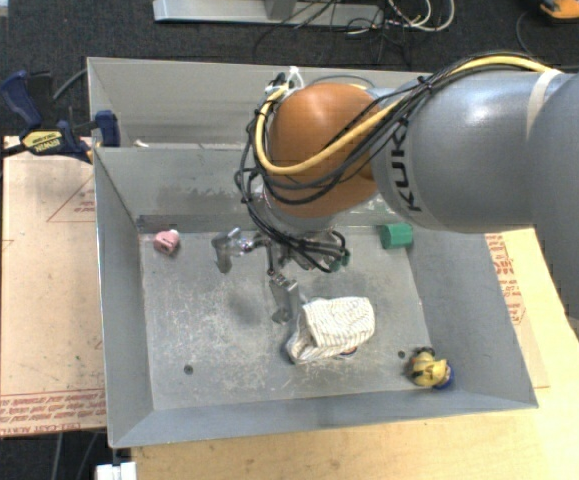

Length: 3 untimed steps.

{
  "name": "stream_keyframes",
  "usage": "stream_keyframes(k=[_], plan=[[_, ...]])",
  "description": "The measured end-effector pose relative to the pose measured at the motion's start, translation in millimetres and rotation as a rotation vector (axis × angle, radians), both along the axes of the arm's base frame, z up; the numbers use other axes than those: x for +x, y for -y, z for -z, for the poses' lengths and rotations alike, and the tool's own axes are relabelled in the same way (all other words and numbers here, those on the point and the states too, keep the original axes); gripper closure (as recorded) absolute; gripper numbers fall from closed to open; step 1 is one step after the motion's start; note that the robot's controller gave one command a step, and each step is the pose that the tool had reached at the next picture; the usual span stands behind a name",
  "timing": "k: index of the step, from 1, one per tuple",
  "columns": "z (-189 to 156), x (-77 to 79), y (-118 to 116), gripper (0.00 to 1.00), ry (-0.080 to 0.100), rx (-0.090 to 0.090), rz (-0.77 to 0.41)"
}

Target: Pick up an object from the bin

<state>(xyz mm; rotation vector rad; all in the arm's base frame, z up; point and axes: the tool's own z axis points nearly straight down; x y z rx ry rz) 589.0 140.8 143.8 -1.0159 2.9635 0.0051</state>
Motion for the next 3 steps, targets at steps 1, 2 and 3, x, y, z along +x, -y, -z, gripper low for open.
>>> stream_keyframes(k=[1,2,3], plan=[[21.5,9.0,87.8,0.00,-0.009,-0.004,0.262],[61.8,7.0,83.9,0.00,0.003,-0.003,-0.414],[69.3,-9.2,140.9,1.00,0.001,0.000,0.046]])
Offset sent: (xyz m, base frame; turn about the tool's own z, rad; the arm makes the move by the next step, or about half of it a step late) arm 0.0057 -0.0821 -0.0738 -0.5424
